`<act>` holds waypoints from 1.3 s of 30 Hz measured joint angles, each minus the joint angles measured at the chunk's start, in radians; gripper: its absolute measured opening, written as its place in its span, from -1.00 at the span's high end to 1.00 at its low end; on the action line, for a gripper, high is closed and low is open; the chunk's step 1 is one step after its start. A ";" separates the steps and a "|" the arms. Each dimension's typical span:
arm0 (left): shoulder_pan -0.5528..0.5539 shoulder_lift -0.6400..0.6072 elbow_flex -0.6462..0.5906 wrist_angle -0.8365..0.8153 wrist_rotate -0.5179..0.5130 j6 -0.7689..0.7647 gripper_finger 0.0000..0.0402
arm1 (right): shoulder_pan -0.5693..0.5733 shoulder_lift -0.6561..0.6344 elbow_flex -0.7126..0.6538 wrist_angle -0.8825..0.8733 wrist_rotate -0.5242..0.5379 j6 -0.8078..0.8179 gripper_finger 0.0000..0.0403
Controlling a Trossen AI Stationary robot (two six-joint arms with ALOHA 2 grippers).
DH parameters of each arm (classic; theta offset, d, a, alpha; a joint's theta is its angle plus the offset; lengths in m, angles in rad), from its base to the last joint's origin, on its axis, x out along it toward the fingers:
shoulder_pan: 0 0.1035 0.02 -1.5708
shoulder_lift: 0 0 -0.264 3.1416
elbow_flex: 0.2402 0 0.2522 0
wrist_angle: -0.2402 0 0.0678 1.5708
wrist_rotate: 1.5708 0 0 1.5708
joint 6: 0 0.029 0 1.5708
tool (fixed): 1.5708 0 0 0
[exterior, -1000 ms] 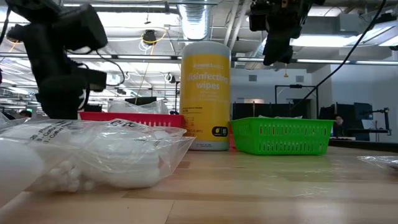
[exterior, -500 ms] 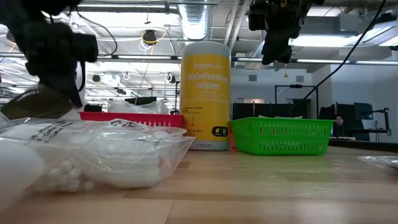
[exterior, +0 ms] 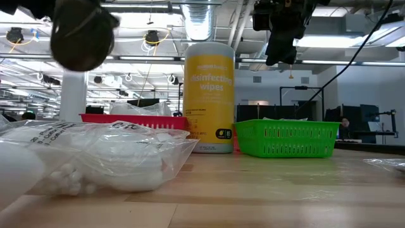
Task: Pick & Place Travel size toiletries
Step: Put the black hair brush into the right red bin
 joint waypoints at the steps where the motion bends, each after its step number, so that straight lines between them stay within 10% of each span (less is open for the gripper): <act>1: 0.000 0.000 0.000 0.027 -0.001 0.020 1.00 | 0.000 0.000 0.000 0.001 0.000 0.000 0.40; 18: 0.002 0.122 0.000 0.414 -0.039 0.191 1.00 | 0.048 0.000 0.000 0.138 -0.003 -0.030 0.40; 39: 0.066 0.331 0.000 0.869 0.195 0.243 1.00 | 0.227 0.000 0.000 0.517 -0.005 -0.187 0.40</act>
